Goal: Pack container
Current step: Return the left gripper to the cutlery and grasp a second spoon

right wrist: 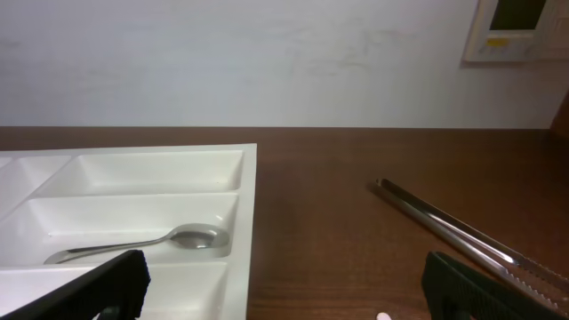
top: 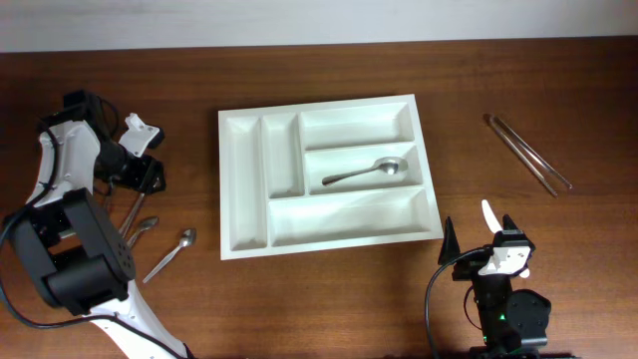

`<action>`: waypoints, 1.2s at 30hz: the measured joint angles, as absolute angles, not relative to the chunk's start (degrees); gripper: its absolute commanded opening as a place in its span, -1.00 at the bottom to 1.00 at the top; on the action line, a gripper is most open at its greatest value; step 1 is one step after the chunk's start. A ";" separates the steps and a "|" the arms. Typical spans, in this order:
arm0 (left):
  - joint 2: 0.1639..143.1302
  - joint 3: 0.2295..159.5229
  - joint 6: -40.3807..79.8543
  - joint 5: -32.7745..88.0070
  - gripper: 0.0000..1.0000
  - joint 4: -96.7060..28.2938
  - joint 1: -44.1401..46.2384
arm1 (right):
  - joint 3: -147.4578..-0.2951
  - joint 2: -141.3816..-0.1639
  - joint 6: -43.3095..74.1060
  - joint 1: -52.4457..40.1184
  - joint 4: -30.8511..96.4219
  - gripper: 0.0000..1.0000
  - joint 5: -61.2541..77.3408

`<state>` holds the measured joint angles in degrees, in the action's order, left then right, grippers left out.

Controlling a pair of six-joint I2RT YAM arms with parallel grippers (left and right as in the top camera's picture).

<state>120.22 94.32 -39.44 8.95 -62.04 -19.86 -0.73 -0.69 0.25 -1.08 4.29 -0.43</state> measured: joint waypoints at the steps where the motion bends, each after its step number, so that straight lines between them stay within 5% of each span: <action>1: 120.22 94.04 -39.44 8.67 0.29 -61.63 -19.86 | -0.73 -0.69 0.27 -1.08 4.29 0.97 -0.43; 28: 120.22 86.83 -39.40 4.01 0.25 -53.39 -21.08 | -0.73 -0.69 0.25 -1.08 4.29 0.97 -0.43; 36: 120.22 83.88 -39.42 3.73 -0.62 -50.74 -21.08 | -0.73 -0.69 0.25 -1.08 4.29 0.98 -0.43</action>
